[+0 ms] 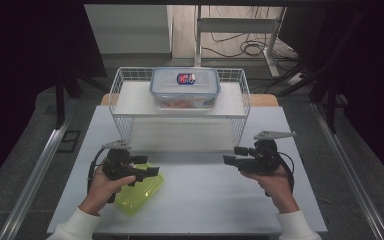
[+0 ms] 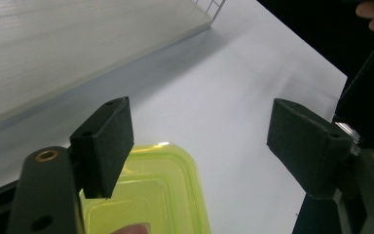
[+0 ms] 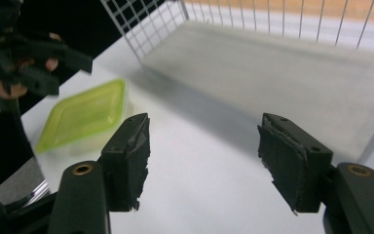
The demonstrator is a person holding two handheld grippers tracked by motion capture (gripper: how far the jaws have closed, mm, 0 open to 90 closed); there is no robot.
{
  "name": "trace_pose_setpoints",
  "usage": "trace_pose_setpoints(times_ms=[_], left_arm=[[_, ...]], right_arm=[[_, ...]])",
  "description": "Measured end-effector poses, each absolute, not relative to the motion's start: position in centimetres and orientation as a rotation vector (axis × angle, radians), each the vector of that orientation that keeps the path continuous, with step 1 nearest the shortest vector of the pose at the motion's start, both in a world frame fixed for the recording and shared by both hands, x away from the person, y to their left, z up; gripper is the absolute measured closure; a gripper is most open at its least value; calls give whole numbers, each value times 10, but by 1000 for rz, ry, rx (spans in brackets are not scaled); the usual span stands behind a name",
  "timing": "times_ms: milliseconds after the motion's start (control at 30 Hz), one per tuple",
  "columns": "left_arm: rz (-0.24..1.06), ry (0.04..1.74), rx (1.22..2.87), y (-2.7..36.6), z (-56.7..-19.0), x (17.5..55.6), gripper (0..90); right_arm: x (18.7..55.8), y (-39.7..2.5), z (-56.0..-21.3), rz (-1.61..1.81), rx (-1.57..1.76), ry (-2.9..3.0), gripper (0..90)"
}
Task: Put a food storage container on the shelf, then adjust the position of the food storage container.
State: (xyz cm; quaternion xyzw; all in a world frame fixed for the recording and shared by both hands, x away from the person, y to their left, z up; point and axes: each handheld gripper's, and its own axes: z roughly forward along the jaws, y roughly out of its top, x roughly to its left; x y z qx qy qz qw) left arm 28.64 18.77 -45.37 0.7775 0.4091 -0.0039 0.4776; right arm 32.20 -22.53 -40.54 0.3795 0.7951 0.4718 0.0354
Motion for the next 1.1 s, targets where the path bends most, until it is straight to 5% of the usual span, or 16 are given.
trace_pose_setpoints(times_ms=[300, 767, 967, 1100], left_arm=[[14, 1048, 1901, 193, -461, 278, 261], [61, 1079, 1927, 201, -460, 278, 287], [116, 1131, 1946, 208, -461, 282, 545], [161, 1154, 1963, 213, -463, 286, 818]], right_arm=[[301, -247, -447, 1424, 1244, 2479, 333], [299, -252, -447, 1398, 1273, 2451, 332], [300, -256, -448, 1408, 1316, 2424, 331], [299, -255, -447, 1413, 1312, 2429, 330]])
